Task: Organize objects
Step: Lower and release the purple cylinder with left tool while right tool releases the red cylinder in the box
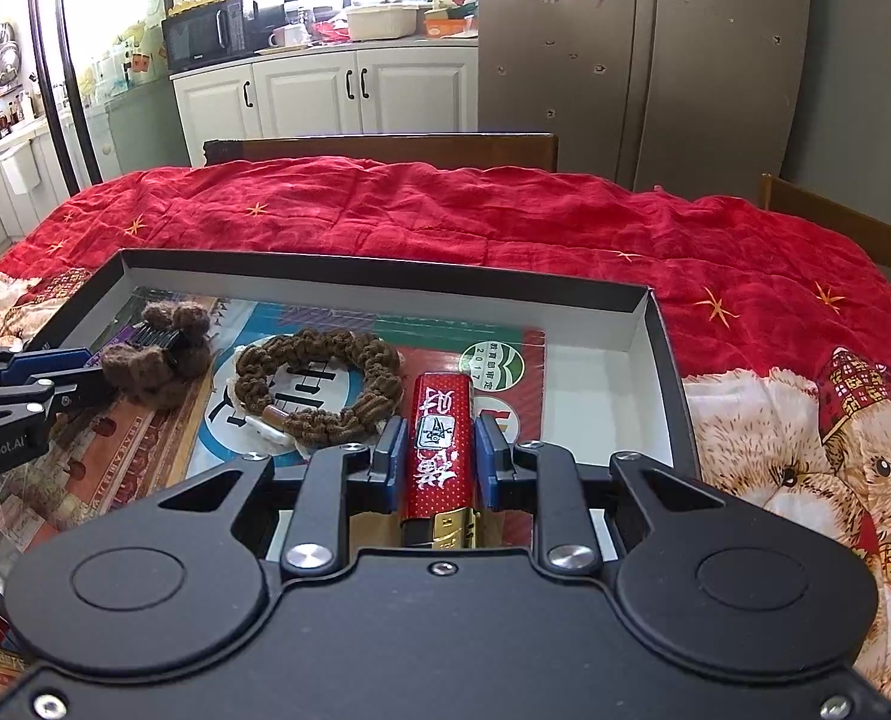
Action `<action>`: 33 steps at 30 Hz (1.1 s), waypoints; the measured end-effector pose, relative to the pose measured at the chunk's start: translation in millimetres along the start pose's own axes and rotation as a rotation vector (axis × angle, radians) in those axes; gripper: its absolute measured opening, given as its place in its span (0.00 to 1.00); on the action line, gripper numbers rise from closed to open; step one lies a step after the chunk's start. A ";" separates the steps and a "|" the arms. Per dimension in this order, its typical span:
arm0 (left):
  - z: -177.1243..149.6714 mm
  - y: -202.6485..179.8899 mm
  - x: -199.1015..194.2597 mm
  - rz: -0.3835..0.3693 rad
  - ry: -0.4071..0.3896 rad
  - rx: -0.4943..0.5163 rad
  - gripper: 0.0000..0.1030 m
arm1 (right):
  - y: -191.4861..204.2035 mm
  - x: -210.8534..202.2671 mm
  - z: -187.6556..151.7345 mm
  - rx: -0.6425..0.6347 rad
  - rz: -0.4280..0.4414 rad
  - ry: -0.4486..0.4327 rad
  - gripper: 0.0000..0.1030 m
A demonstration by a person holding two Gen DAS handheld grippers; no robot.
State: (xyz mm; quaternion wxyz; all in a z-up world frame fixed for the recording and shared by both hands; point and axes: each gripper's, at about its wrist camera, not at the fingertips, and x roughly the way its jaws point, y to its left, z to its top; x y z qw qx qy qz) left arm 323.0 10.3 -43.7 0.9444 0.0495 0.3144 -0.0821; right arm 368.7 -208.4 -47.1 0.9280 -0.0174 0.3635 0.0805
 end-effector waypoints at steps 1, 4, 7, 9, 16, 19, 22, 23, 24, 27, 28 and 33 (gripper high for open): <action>0.0 -0.5 0.4 0.002 0.004 0.003 0.23 | 0.0 0.0 0.0 0.000 0.000 0.000 0.22; -0.3 -1.4 1.3 0.008 0.010 0.008 0.23 | 0.0 0.0 0.1 0.002 0.002 0.000 0.23; -0.2 -2.5 2.0 0.014 0.014 0.012 0.23 | 0.3 0.2 0.4 0.002 0.003 0.001 0.23; 0.0 -3.1 2.1 0.016 0.016 0.016 0.23 | 0.4 0.2 0.0 -0.001 0.001 0.000 0.23; 0.2 -4.0 1.9 0.017 0.016 0.019 0.23 | 1.2 1.6 0.6 -0.007 0.005 0.006 0.23; 0.2 -4.2 2.1 0.018 0.017 0.021 0.23 | 1.9 2.1 0.9 -0.015 0.007 0.011 0.25; 0.3 -4.4 2.0 0.018 0.017 0.021 0.23 | 1.9 2.2 1.0 -0.016 0.009 0.013 0.25; 0.2 -4.3 2.0 0.018 0.016 0.022 0.23 | 2.0 2.2 1.0 -0.015 0.010 0.013 0.26; 0.0 -4.7 2.0 0.019 0.015 0.025 0.28 | 1.7 2.1 1.1 -0.012 0.014 0.013 0.27; -0.2 -5.5 -0.2 0.023 -0.001 0.030 0.41 | 1.1 2.0 1.4 -0.001 0.024 0.011 0.33; -0.4 -5.9 -1.2 0.022 -0.005 0.034 0.46 | 0.8 1.8 1.4 0.003 0.024 0.011 0.36; -0.1 -6.4 -4.4 0.029 -0.020 0.034 0.56 | -4.3 -1.8 0.8 0.027 0.021 -0.002 0.42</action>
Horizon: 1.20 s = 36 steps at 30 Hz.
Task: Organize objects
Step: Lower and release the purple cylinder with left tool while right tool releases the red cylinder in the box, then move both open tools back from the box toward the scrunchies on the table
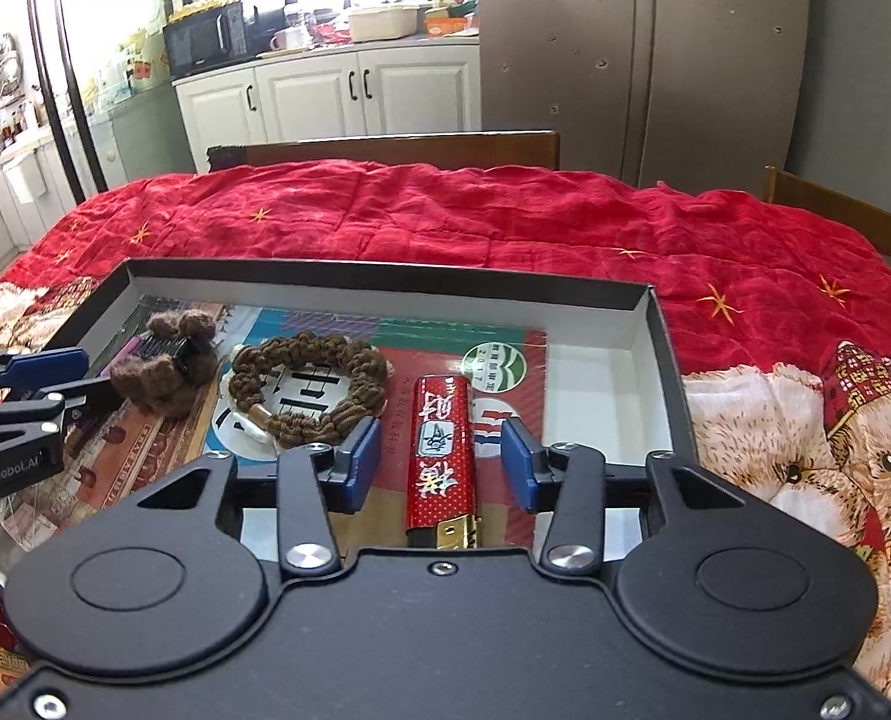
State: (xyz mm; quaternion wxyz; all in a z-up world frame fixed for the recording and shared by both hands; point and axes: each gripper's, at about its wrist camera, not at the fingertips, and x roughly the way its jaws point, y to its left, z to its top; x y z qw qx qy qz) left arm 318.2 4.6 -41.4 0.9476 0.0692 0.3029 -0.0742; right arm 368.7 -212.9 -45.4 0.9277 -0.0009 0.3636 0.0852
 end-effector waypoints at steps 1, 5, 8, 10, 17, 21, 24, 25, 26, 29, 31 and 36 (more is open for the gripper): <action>0.3 0.4 -0.8 0.002 -0.004 -0.001 0.58 | -0.9 -1.1 -0.2 0.004 -0.001 -0.005 0.43; 0.7 2.1 -5.0 0.007 -0.017 -0.004 0.62 | -3.3 -6.3 0.2 0.009 -0.013 -0.014 0.47; 1.2 3.4 -8.4 0.011 -0.024 -0.011 0.66 | -3.4 -11.7 0.9 0.010 -0.012 -0.025 0.48; 1.7 3.8 -11.8 0.008 -0.036 -0.016 0.68 | -1.9 -16.5 1.0 0.007 -0.008 -0.037 0.49; 5.7 1.2 -29.5 0.014 -0.083 -0.014 0.79 | 10.0 -39.8 -0.1 -0.033 0.002 -0.081 0.58; 7.7 2.0 -43.2 0.009 -0.107 -0.020 0.83 | 18.6 -57.8 -2.3 -0.061 0.007 -0.118 0.64; 8.4 1.9 -55.1 0.011 -0.130 -0.019 0.88 | 23.3 -73.8 -4.7 -0.066 0.018 -0.149 0.67; 8.3 1.6 -59.3 0.012 -0.138 -0.018 0.90 | 24.4 -79.0 -5.2 -0.065 0.025 -0.157 0.68; 7.8 1.5 -63.6 0.013 -0.148 -0.019 0.91 | 25.2 -84.2 -6.3 -0.065 0.032 -0.163 0.69; 6.6 1.4 -75.5 0.008 -0.164 -0.020 0.94 | 29.2 -97.7 -10.3 -0.069 0.044 -0.181 0.72; 5.9 1.4 -82.6 0.005 -0.171 -0.023 0.95 | 32.6 -105.4 -13.7 -0.076 0.050 -0.187 0.73; 3.0 1.4 -102.8 0.008 -0.198 -0.033 1.00 | 38.0 -123.5 -22.5 -0.082 0.069 -0.195 0.74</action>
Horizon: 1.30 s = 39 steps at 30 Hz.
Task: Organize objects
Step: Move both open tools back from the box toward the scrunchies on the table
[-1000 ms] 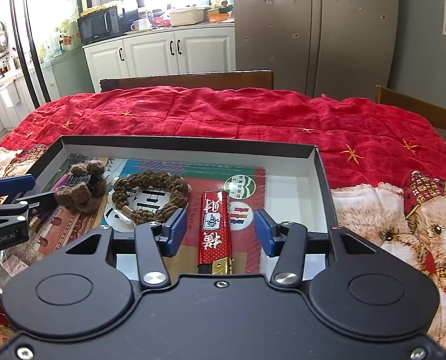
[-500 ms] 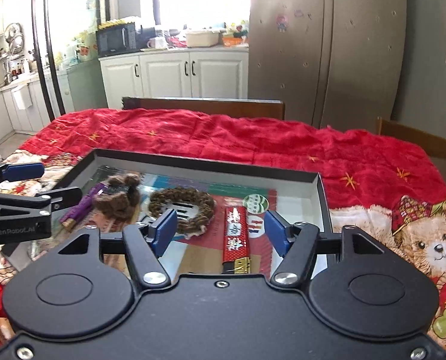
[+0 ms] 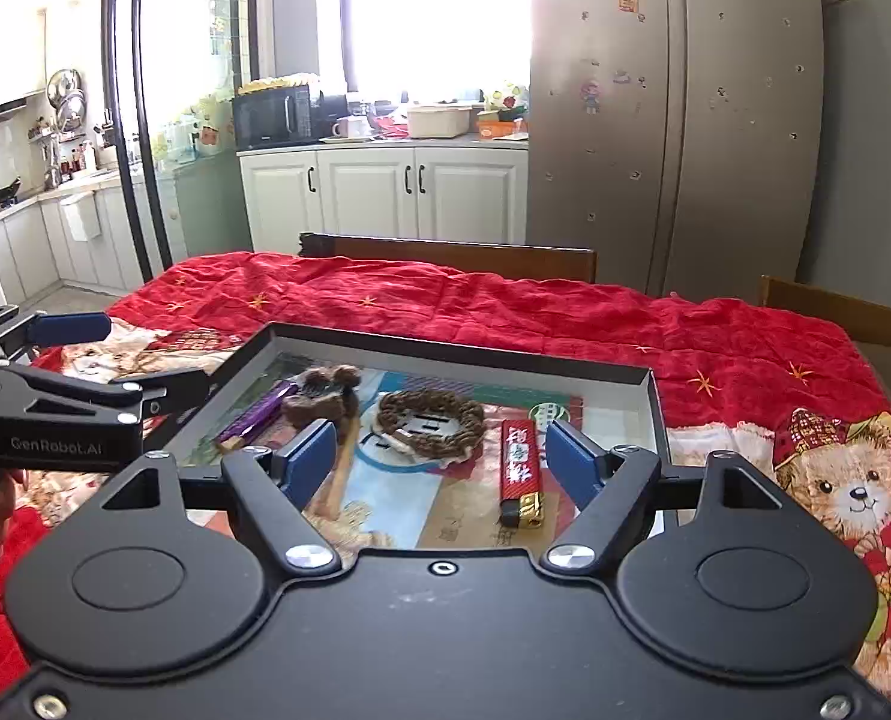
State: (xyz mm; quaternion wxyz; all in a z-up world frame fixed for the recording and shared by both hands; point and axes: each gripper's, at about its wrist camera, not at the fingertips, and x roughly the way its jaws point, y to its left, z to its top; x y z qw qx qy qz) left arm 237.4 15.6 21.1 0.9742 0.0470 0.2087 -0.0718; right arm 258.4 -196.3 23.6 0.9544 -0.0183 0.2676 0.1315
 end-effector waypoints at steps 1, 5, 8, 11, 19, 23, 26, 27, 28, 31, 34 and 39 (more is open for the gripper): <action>0.3 -0.4 -4.2 0.002 -0.003 0.000 1.00 | 1.0 -3.7 -1.0 0.003 0.008 0.000 0.75; -0.1 -2.2 -19.3 -0.010 -0.002 -0.003 1.00 | 4.8 -18.4 -6.8 0.003 0.007 -0.010 0.80; -3.4 -5.3 -30.5 -0.008 0.004 0.005 1.00 | 6.5 -30.2 -12.5 0.005 0.006 -0.017 0.81; -8.3 -8.8 -41.1 -0.009 0.013 0.007 1.00 | 6.6 -45.1 -18.5 0.023 0.020 -0.026 0.82; -22.9 -21.5 -71.6 -0.033 0.011 0.017 1.00 | 15.6 -89.9 -38.9 0.025 0.015 -0.066 0.94; -28.5 -23.2 -84.3 -0.048 0.002 -0.006 1.00 | 23.3 -105.9 -52.8 0.005 0.027 -0.066 0.96; -33.3 -22.6 -93.4 -0.063 0.002 -0.039 1.00 | 30.2 -118.6 -63.7 -0.018 0.024 -0.087 0.96; -34.8 -23.1 -96.4 -0.071 0.006 -0.041 1.00 | 32.4 -123.7 -67.4 -0.029 0.025 -0.096 0.96; -36.2 -24.3 -99.1 -0.076 0.011 -0.038 1.00 | 35.6 -128.4 -70.1 -0.037 0.027 -0.107 0.96; -43.1 -30.2 -109.5 -0.074 0.009 -0.007 1.00 | 41.8 -141.0 -78.0 -0.055 0.041 -0.118 0.99; -46.7 -36.6 -118.3 -0.079 0.002 0.010 1.00 | 46.6 -152.3 -84.8 -0.061 0.039 -0.125 1.00; -51.9 -44.6 -134.0 -0.099 -0.003 0.011 1.00 | 52.7 -168.0 -98.9 -0.077 -0.016 -0.148 1.00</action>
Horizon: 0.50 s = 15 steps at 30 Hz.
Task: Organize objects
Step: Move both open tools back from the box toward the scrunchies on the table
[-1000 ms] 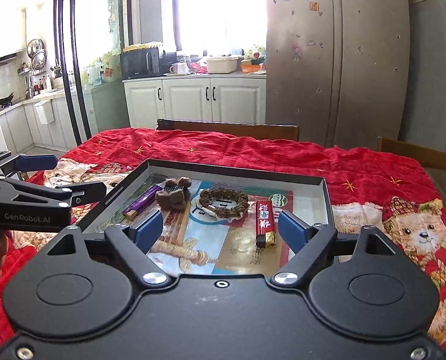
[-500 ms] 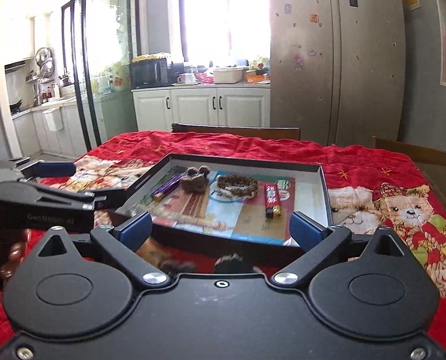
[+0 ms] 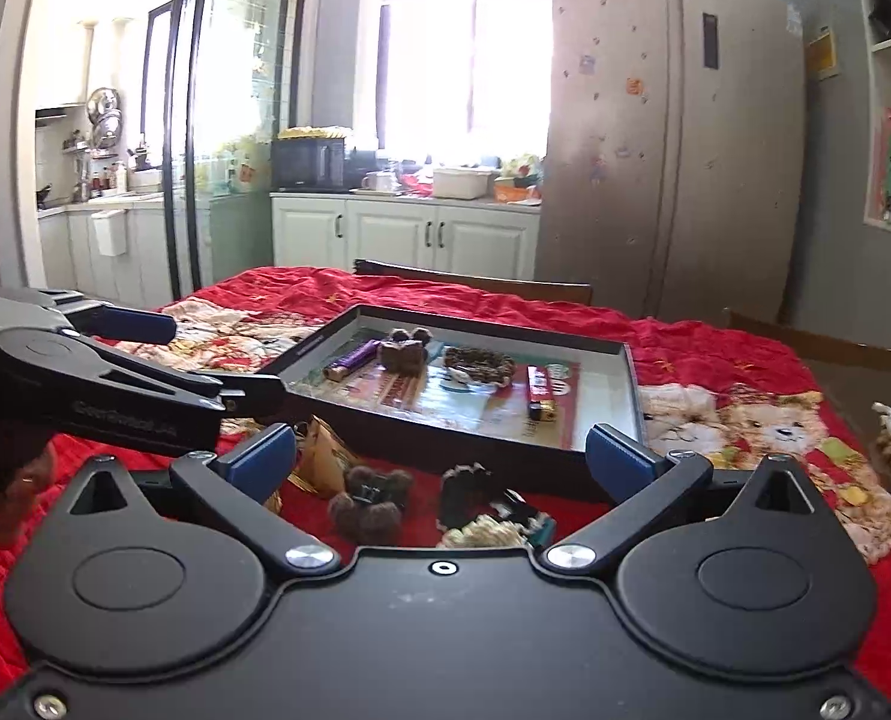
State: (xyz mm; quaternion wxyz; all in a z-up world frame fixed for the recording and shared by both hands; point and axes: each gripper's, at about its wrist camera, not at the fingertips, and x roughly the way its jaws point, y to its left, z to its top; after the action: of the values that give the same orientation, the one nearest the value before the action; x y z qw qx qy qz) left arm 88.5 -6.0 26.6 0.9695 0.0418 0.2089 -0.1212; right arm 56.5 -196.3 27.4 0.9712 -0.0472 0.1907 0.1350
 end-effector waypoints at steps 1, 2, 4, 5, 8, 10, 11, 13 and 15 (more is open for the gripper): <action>-1.0 -2.0 -3.0 -0.001 -0.001 0.002 1.00 | -0.3 -2.6 -1.8 0.005 0.002 0.004 1.00; -2.4 -3.5 -5.6 -0.002 0.000 0.001 1.00 | -0.9 -3.6 -3.5 0.010 0.008 0.020 1.00; -5.5 -4.6 -10.2 -0.009 0.006 -0.001 1.00 | -2.1 -4.6 -8.2 0.018 0.013 0.052 1.00; -8.0 -5.2 -12.6 -0.013 0.010 -0.003 1.00 | -2.4 -5.2 -11.0 0.017 0.013 0.067 1.00; -14.6 -6.2 -19.1 -0.017 0.019 -0.008 1.00 | -4.7 -6.8 -22.6 0.015 0.007 0.093 1.00; -19.7 -5.5 -22.7 -0.006 0.024 -0.019 1.00 | -10.5 -13.1 -30.7 0.045 0.000 0.060 1.00; -22.1 -4.6 -24.1 -0.005 0.028 -0.022 1.00 | -14.7 -14.9 -32.2 0.070 0.004 0.047 1.00; -27.8 -2.7 -25.7 -0.015 0.040 -0.026 1.00 | -23.6 -14.6 -34.7 0.114 0.009 0.074 1.00; -33.1 -1.7 -25.5 -0.033 0.059 -0.027 1.00 | -30.1 -13.2 -38.7 0.144 0.020 0.091 0.98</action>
State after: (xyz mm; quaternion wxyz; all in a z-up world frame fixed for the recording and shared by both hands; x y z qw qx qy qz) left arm 52.5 2.3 7.1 0.9613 0.0286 0.2396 -0.1330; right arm 39.4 -234.0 -2.1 0.9610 0.0185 0.2441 0.1286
